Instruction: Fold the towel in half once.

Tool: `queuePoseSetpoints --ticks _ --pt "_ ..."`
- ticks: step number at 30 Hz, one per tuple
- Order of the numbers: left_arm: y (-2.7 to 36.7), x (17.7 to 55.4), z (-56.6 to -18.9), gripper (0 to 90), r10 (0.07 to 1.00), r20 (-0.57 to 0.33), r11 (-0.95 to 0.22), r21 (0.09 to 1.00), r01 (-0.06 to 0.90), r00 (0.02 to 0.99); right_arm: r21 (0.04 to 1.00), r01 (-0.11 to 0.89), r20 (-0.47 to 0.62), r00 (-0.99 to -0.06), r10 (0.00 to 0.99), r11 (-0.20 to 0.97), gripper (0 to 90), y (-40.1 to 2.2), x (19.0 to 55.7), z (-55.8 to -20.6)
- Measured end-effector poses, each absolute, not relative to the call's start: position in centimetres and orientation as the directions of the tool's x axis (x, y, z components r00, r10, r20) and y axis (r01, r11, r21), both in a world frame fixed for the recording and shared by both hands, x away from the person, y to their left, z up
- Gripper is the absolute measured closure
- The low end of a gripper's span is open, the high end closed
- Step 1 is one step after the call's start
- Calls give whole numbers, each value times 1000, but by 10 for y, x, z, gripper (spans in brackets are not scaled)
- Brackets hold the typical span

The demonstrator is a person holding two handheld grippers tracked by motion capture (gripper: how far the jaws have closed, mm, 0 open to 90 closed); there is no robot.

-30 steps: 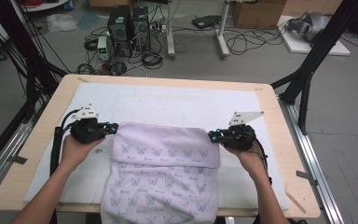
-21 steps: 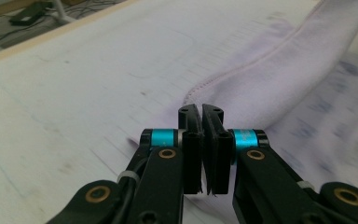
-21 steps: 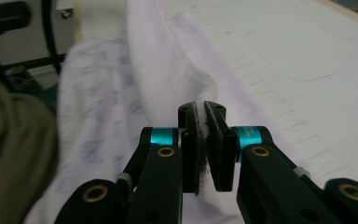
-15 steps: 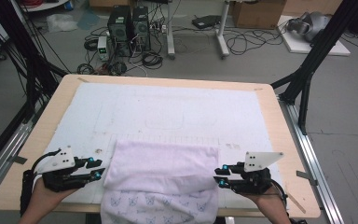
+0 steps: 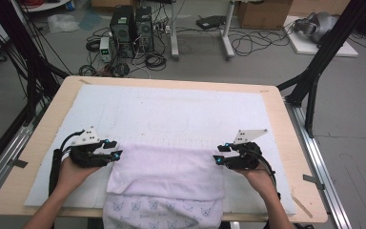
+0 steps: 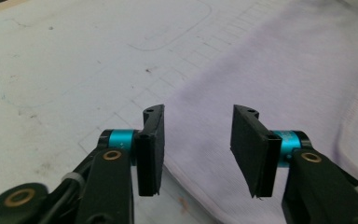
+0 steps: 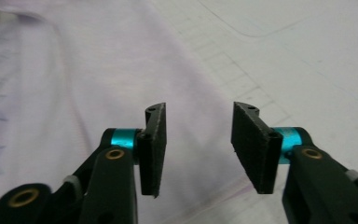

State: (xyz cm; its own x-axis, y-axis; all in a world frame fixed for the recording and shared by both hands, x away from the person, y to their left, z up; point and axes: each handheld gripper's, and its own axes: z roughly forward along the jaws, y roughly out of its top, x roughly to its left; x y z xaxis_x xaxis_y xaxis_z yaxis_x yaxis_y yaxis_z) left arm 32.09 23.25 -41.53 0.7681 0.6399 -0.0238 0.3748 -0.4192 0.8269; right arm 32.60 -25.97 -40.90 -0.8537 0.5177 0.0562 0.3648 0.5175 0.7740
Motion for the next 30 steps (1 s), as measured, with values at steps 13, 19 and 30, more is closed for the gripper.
queuePoseSetpoints --ticks 13,19,30 --pt "228 354 -446 464 685 -100 -417 758 502 721 690 437 36 -817 575 577 488 -261 353 -438" --pt "225 350 -444 764 638 -94 -453 757 471 765 691 446 92 -835 542 569 729 -259 352 -440" --pt "227 366 -403 846 701 30 -443 801 403 712 721 395 13 -829 559 569 854 -251 371 -411"
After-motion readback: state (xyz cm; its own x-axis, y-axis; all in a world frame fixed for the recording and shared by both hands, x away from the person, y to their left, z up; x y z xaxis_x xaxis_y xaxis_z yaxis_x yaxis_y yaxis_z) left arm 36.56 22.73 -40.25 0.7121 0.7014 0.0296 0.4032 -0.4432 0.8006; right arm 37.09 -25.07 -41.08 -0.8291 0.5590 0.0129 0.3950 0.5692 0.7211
